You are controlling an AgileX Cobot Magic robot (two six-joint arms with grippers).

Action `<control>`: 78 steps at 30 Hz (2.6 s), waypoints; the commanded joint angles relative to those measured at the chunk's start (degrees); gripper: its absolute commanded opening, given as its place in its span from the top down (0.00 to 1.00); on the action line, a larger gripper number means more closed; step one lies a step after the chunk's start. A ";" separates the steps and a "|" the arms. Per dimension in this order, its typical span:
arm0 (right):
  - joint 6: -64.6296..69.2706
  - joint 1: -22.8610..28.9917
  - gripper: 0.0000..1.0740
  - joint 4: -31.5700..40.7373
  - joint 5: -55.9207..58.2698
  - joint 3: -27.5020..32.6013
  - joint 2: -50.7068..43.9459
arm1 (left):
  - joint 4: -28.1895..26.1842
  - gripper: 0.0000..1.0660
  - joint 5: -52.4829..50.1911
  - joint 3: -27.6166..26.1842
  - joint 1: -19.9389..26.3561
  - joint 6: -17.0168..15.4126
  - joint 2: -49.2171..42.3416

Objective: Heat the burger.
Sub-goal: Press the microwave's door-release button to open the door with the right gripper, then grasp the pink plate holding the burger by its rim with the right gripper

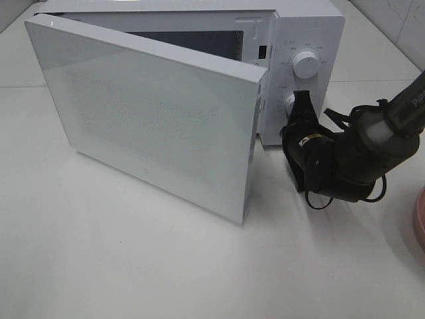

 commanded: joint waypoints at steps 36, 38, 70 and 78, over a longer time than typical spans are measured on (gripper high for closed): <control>-0.40 -1.03 1.00 -6.99 6.25 4.35 -7.22 | -0.34 0.05 -0.57 0.29 -0.29 0.06 -1.55; -0.40 -1.03 1.00 -7.91 7.28 5.39 -8.08 | -0.34 0.05 -0.57 0.29 -0.29 0.06 -1.55; -41.60 -1.03 0.99 -11.97 52.94 11.92 -35.01 | -0.34 0.05 -0.57 0.29 -0.29 0.06 -1.55; -49.56 -1.20 0.97 -17.13 61.94 11.92 -39.88 | -0.34 0.05 -0.57 0.29 -0.29 0.06 -1.55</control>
